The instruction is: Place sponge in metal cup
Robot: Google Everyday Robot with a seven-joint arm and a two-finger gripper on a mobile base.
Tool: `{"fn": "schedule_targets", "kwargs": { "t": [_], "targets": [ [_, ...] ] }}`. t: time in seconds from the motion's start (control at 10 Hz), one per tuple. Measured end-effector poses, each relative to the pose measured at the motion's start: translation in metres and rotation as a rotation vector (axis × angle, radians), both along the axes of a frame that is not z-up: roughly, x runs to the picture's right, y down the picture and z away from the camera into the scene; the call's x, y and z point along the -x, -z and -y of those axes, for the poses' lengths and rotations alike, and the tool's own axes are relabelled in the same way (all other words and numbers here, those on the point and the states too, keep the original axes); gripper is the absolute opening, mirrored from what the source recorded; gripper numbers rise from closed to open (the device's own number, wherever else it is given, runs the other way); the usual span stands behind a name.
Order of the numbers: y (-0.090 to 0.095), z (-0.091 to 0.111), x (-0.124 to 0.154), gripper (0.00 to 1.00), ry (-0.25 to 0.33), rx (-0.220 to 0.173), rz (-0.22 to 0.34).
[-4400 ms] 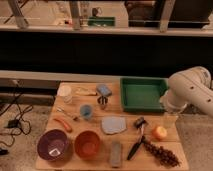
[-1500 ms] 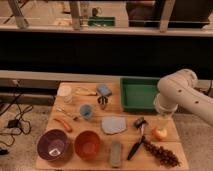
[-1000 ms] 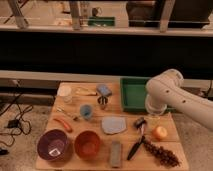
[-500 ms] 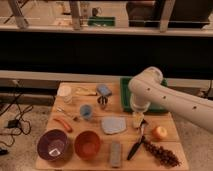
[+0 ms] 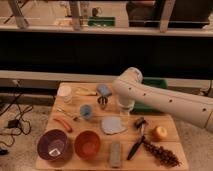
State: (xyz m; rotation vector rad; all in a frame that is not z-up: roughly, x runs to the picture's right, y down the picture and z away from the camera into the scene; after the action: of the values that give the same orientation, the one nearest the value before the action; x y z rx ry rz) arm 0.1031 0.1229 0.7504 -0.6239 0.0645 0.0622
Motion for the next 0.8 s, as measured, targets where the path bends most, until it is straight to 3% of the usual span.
{"fn": "schedule_targets", "kwargs": {
  "t": [0.3, 0.6, 0.8],
  "targets": [
    [0.001, -0.001, 0.001, 0.8, -0.003, 0.003, 0.002],
    [-0.006, 0.006, 0.018, 0.8, -0.07, -0.008, 0.027],
    [-0.02, 0.023, 0.031, 0.8, -0.111, -0.014, 0.042]
  ]
}}
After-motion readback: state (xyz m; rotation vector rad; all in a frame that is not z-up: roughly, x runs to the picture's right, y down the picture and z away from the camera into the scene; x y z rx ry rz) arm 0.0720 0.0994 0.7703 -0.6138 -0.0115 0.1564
